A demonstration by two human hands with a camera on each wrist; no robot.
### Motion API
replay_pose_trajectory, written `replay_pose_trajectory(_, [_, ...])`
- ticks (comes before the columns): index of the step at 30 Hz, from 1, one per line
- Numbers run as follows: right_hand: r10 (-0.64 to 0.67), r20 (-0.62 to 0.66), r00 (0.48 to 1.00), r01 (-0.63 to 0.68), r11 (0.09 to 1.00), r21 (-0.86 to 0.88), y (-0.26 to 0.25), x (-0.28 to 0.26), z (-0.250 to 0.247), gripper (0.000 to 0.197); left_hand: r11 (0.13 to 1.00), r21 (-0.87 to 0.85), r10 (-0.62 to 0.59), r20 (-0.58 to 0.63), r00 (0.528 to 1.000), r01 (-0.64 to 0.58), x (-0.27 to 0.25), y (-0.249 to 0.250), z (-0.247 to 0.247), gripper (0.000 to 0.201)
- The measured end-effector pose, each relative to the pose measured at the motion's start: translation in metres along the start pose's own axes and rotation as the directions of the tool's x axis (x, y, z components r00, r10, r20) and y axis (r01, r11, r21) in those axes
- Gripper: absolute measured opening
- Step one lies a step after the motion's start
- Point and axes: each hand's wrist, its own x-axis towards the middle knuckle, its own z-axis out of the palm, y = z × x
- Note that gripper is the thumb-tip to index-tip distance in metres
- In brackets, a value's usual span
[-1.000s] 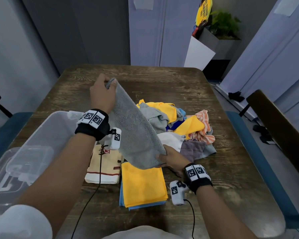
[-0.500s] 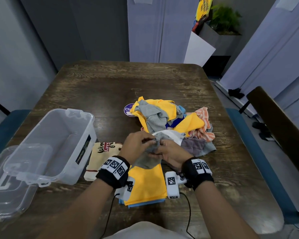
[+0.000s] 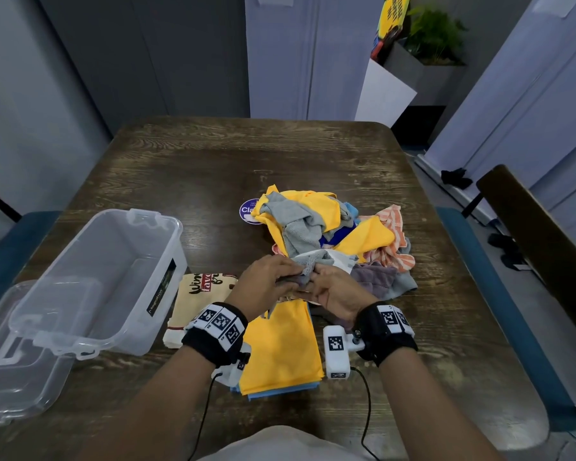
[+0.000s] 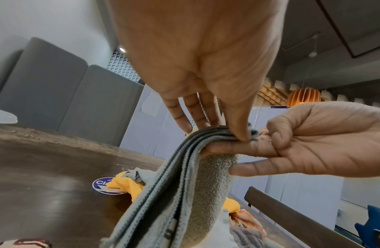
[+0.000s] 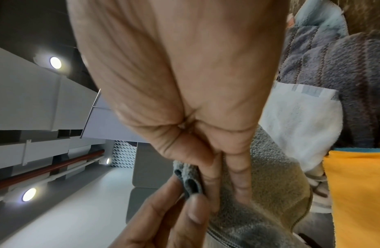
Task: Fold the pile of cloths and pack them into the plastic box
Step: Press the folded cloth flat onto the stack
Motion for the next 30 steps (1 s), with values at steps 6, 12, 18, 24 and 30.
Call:
replay_pose_trajectory(6, [-0.009,0.011,1.000,0.010,0.993,-0.114,-0.007,-0.006,0.003,0.042,0.999,-0.001,-0.045,-0.147,0.988,0.046,0.003,0.000,-0.004,0.023])
replay_pose_trajectory(12, [-0.126,-0.393,0.911,-0.040,0.921,-0.388,0.005,0.000,-0.021,0.021,0.885,-0.453,-0.226,-0.212,0.951,0.109,0.007,0.018,-0.038,0.021])
replay_pose_trajectory(18, [-0.116,-0.226,0.967,0.080,0.984,-0.161,0.013,0.006,-0.017,0.055,0.792,-0.607,-0.222,-0.201,0.954,0.057,0.014,0.018,-0.053,0.016])
replay_pose_trajectory(24, [-0.351,-0.314,0.882,0.309,0.934,-0.177,-0.004,0.013,-0.003,0.035,0.774,-0.616,-0.395,-0.290,0.872,0.146,0.009,-0.004,-0.046,0.014])
replay_pose_trajectory(30, [-0.513,-0.311,0.800,0.370,0.830,-0.418,-0.027,0.016,0.003,0.023,0.854,-0.440,-0.454,-0.376,0.808,0.275,0.005,-0.015,-0.042,0.010])
